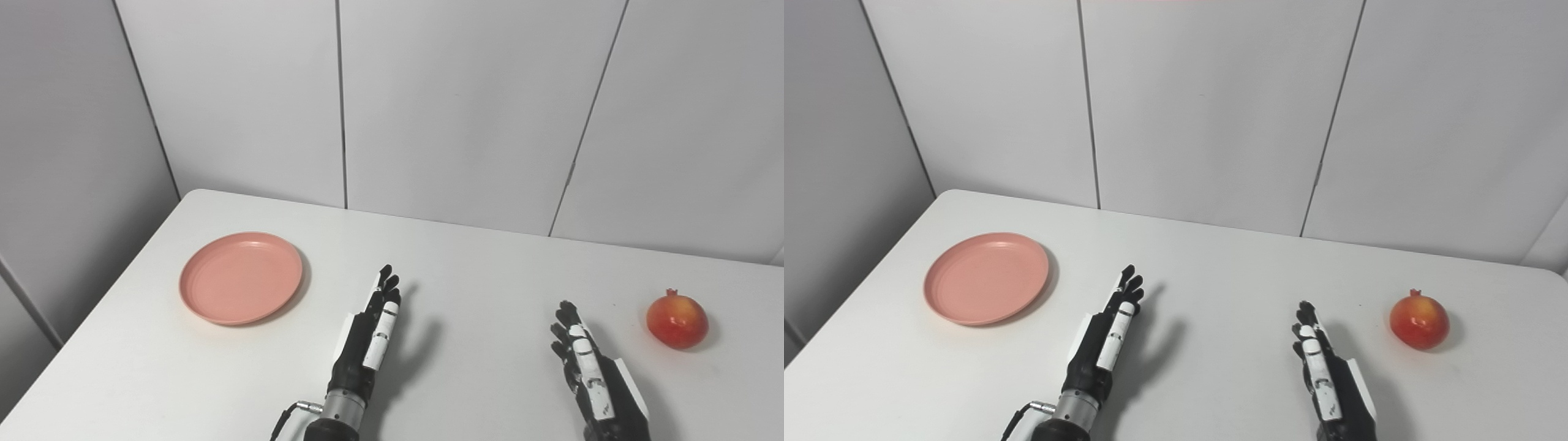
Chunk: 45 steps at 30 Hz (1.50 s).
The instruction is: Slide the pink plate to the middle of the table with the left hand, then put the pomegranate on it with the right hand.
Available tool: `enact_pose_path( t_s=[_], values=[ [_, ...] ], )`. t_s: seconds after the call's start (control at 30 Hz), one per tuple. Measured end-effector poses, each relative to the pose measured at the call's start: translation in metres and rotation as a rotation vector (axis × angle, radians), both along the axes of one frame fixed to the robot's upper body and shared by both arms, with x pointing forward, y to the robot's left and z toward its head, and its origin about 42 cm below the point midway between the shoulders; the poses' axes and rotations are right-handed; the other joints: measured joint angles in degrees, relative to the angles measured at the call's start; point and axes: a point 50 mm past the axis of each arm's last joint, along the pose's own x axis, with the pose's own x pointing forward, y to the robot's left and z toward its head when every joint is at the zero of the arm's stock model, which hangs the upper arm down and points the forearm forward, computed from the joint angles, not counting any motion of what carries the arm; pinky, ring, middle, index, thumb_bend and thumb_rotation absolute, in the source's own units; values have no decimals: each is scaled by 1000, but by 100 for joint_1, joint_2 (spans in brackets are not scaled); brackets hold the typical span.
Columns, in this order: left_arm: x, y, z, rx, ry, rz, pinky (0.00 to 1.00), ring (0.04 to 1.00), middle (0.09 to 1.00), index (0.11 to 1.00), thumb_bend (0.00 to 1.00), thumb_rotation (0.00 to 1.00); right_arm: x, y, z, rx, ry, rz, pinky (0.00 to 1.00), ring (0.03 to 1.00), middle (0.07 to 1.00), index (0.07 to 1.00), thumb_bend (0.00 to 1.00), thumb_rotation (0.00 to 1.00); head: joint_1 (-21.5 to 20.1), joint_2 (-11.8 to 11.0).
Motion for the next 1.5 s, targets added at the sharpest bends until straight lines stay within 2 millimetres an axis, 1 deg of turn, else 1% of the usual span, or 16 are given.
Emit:
enact_pose_path(
  t_s=[0.03, 0.1, 0.23, 0.4, 0.77, 1.0, 1.23, 1.5],
  values=[
    [0, -1, 0, 5, -2, 0, 956, 968, 978, 973, 424, 1000, 0, -1, 0, 3, 0, 2, 1000, 993, 995, 989, 295, 1000, 191, -35],
    [1, -4, 0, 10, -3, -2, 963, 972, 982, 977, 419, 1000, 0, -2, 0, 9, 1, 5, 1000, 992, 992, 987, 286, 1000, 281, -61],
    [3, -9, 0, 6, -2, -4, 973, 976, 985, 981, 415, 1000, 0, -3, 0, 14, 1, 11, 1000, 992, 992, 987, 274, 1000, 325, -88],
    [5, -13, 0, 1, 1, -5, 982, 979, 987, 985, 421, 1000, 0, -6, 0, 12, 0, 14, 1000, 996, 993, 986, 246, 1000, 308, -62],
    [4, -14, 0, 1, -1, -10, 976, 982, 990, 987, 422, 1000, -1, -5, 0, 11, 0, 13, 1000, 989, 989, 982, 216, 1000, 255, -35],
    [4, -14, 0, -1, -2, -10, 967, 977, 986, 980, 418, 1000, -1, -4, 0, 12, 0, 15, 1000, 992, 993, 988, 196, 1000, 272, -79],
    [4, -14, 1, -1, -6, -9, 956, 971, 980, 975, 440, 1000, -1, -3, 0, 11, 0, 16, 1000, 988, 988, 983, 206, 1000, 264, -105],
    [1, -13, 8, -7, -16, -18, 975, 974, 985, 972, 453, 1000, -1, -2, -2, 13, 6, 17, 1000, 992, 994, 987, 197, 1000, 299, -141]
  ],
)
